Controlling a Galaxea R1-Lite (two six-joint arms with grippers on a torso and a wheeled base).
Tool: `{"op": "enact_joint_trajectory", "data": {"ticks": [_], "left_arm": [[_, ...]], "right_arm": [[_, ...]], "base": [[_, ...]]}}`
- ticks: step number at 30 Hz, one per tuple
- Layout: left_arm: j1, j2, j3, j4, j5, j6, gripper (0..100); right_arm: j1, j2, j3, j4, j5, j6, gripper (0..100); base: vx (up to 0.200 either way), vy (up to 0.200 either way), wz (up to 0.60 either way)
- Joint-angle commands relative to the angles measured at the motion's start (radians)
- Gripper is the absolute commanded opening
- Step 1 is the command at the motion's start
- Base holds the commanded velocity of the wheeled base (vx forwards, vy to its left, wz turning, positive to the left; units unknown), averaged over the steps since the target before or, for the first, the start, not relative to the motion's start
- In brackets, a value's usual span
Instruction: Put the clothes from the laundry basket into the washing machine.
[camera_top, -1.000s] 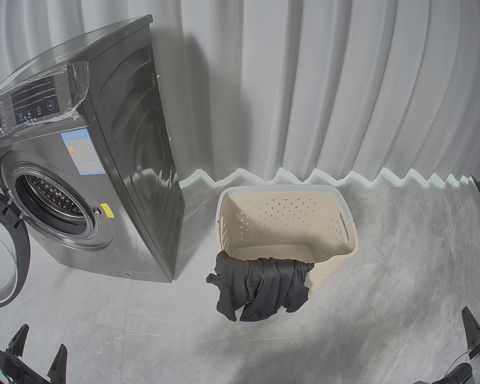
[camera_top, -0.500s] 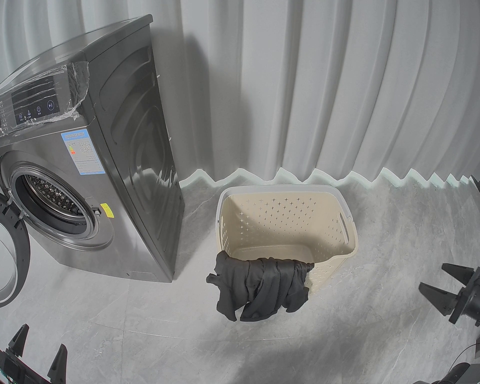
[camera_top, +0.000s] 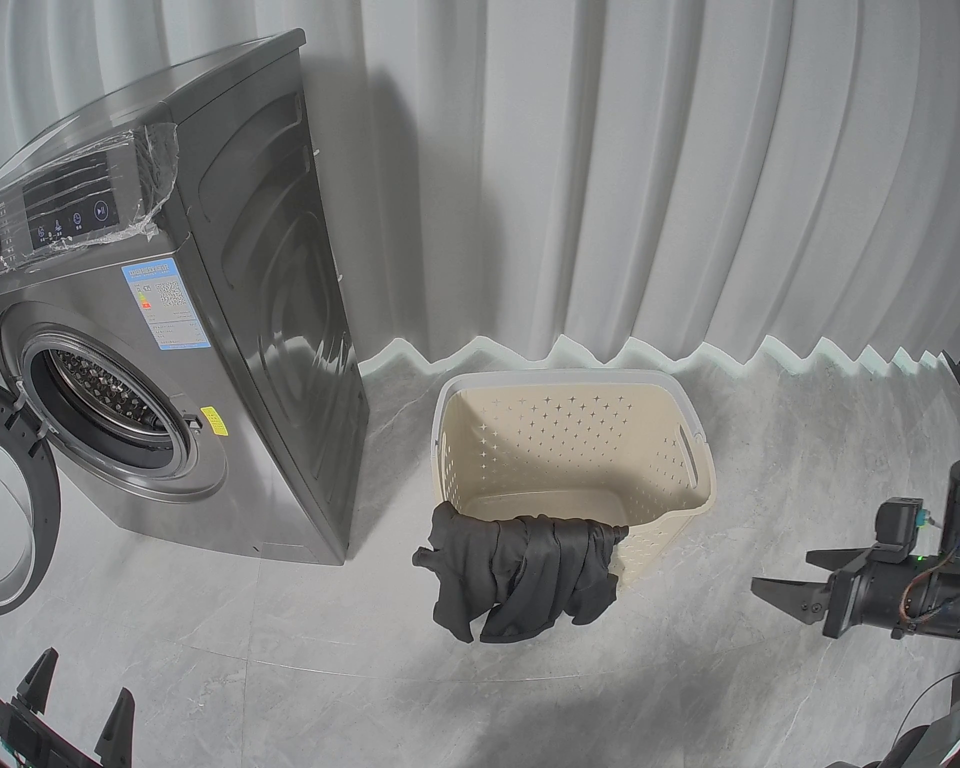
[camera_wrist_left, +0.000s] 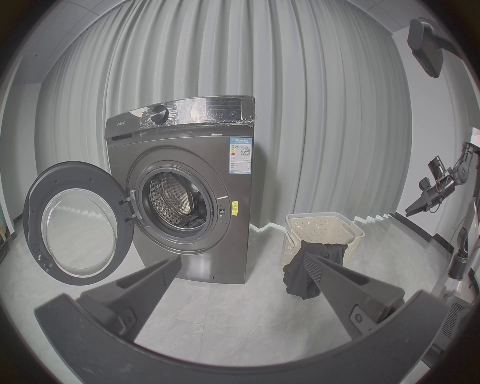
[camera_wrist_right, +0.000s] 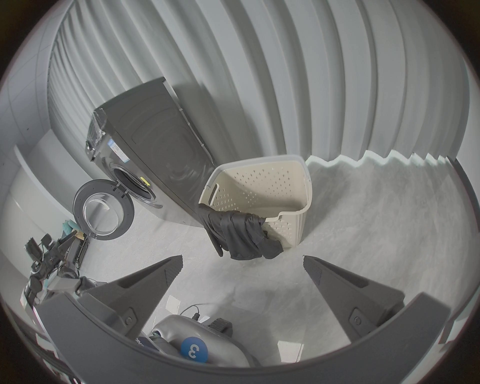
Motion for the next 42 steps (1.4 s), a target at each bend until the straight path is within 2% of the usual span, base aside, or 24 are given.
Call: {"op": "enact_joint_trajectory", "data": {"ticks": [1,2,6,11,21,22,24,28,42], "left_arm": [[0.000,-0.016,0.010,0.000,0.000,-0.001,100],[0.000,-0.016,0.012,0.000,0.000,-0.001,100],[0.000,-0.016,0.010,0.000,0.000,-0.001,100],[0.000,-0.016,0.012,0.000,0.000,-0.007,100],[0.000,-0.016,0.012,0.000,0.000,-0.007,100],[0.000,-0.016,0.010,0.000,0.000,-0.005,100],[0.000,-0.016,0.010,0.000,0.000,0.001,100],[0.000,-0.016,0.010,0.000,0.000,-0.004,100],[0.000,-0.016,0.010,0.000,0.000,-0.004,100]], "right_arm": [[0.097,0.235,-0.021,-0.084,-0.063,0.076,100],[0.117,0.291,-0.027,-0.130,-0.080,0.090,100],[0.125,0.403,-0.061,-0.206,-0.089,0.098,100],[0.136,0.508,-0.103,-0.209,-0.125,0.106,100],[0.139,0.676,-0.169,-0.279,-0.148,0.121,100],[0.142,0.726,-0.177,-0.312,-0.185,0.121,100],[0.151,0.763,-0.182,-0.357,-0.204,0.122,100],[0.156,0.831,-0.191,-0.418,-0.211,0.127,100],[0.174,1.005,-0.337,-0.420,-0.198,0.152,100]], "base": [[0.000,0.000,0.00],[0.000,0.000,0.00],[0.000,0.000,0.00],[0.000,0.000,0.00],[0.000,0.000,0.00],[0.000,0.000,0.00],[0.000,0.000,0.00],[0.000,0.000,0.00],[0.000,0.000,0.00]]}}
